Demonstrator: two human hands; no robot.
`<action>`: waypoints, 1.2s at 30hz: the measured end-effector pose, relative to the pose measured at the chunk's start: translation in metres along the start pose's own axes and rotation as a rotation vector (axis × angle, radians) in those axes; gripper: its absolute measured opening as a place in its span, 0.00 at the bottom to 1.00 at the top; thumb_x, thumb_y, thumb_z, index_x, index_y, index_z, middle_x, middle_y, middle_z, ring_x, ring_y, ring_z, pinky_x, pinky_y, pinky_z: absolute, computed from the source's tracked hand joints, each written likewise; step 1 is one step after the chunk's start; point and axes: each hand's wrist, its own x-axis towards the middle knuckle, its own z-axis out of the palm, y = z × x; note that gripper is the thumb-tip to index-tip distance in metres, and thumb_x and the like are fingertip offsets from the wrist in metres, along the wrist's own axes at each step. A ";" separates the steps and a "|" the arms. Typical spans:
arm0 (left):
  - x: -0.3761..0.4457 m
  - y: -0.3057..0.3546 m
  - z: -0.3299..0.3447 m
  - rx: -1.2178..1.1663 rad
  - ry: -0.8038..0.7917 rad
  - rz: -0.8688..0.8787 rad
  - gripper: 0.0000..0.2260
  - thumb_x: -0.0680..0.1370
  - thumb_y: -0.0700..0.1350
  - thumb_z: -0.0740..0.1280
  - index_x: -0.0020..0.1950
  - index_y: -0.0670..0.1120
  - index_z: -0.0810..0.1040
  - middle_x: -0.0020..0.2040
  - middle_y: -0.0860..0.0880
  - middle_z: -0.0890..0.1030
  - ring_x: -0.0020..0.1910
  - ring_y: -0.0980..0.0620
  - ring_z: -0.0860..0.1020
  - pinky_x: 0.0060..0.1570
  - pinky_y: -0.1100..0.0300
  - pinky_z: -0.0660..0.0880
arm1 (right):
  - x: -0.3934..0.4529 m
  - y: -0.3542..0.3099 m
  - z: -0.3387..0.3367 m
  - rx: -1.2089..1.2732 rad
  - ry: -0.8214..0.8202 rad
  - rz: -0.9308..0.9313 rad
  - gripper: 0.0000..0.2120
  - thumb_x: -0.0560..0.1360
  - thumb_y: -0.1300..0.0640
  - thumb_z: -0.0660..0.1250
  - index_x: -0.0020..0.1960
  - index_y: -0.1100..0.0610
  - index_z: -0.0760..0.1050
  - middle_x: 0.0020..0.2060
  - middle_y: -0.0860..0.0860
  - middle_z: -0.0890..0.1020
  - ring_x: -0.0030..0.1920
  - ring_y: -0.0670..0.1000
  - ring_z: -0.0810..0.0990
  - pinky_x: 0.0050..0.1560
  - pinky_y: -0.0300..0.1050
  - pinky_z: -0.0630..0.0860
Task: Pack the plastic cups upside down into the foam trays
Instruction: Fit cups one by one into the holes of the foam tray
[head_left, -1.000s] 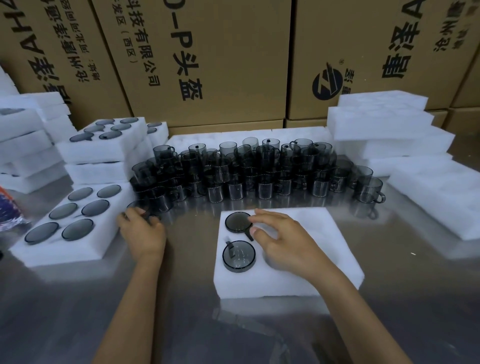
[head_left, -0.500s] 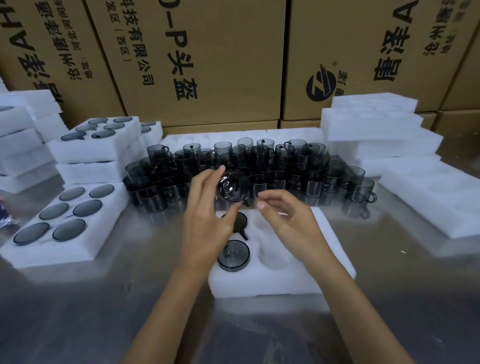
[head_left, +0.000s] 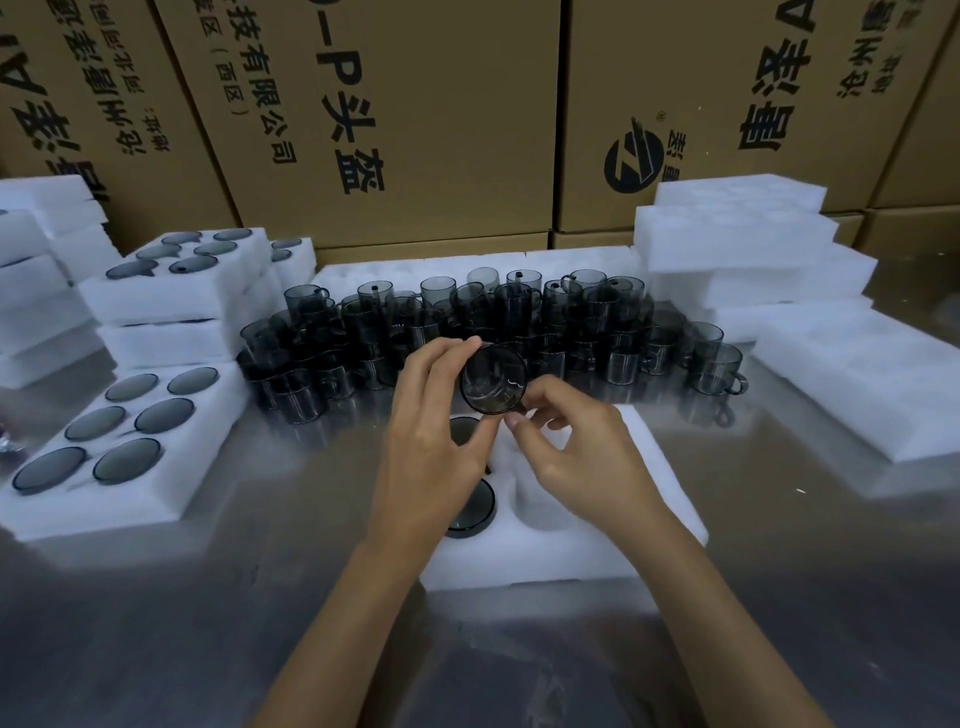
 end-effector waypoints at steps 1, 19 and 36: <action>0.000 0.000 0.000 -0.005 -0.004 -0.021 0.29 0.73 0.37 0.72 0.72 0.51 0.69 0.68 0.59 0.67 0.69 0.60 0.69 0.65 0.72 0.65 | -0.001 0.001 0.001 -0.051 0.012 -0.037 0.02 0.78 0.53 0.69 0.48 0.49 0.76 0.42 0.41 0.82 0.46 0.42 0.79 0.48 0.44 0.77; -0.006 -0.011 0.004 -0.053 -0.582 -0.253 0.31 0.81 0.56 0.64 0.76 0.73 0.50 0.50 0.59 0.72 0.30 0.58 0.65 0.37 0.64 0.70 | 0.005 0.019 -0.039 0.077 -0.247 0.276 0.09 0.74 0.57 0.75 0.36 0.57 0.82 0.23 0.41 0.75 0.26 0.40 0.67 0.29 0.30 0.64; -0.007 -0.013 0.005 0.189 -0.674 -0.203 0.22 0.85 0.57 0.49 0.80 0.64 0.52 0.63 0.70 0.72 0.75 0.71 0.47 0.71 0.62 0.39 | 0.005 0.025 -0.037 -0.150 -0.247 0.218 0.14 0.80 0.49 0.68 0.64 0.39 0.78 0.74 0.38 0.68 0.77 0.45 0.57 0.78 0.59 0.52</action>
